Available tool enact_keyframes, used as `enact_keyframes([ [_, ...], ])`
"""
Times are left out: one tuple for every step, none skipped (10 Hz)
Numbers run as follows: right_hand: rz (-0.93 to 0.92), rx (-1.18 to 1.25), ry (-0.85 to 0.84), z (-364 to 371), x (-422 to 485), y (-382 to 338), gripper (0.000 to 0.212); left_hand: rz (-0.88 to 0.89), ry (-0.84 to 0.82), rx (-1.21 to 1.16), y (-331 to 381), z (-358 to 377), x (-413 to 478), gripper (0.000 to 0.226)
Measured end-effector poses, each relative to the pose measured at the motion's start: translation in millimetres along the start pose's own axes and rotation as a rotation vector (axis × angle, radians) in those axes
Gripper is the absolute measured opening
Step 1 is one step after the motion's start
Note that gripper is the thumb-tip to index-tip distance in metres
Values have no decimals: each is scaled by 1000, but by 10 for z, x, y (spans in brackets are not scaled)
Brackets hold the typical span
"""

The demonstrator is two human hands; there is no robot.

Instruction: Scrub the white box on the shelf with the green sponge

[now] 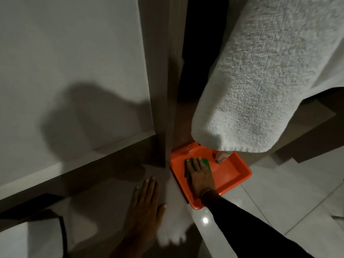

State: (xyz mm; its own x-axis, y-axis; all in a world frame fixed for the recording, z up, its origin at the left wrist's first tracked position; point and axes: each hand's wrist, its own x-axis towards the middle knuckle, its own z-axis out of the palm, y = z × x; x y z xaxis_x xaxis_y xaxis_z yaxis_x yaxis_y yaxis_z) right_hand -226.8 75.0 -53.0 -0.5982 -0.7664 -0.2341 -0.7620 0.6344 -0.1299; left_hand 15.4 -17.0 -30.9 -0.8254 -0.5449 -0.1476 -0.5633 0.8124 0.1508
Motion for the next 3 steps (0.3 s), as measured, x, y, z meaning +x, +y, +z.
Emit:
enact_keyframes([
  [34, 2, -20, 72, -24, -1, 58, 19, 16, 18, -9, -17, 16, 75],
  [-6, 5, -43, 6, -55, -14, 66, 29, 26, 25, -31, -73, 7, 74],
  [-32, 24, -72, -134, -118, -54, 78, 12, 49, -5, -28, -136, -54, 73],
])
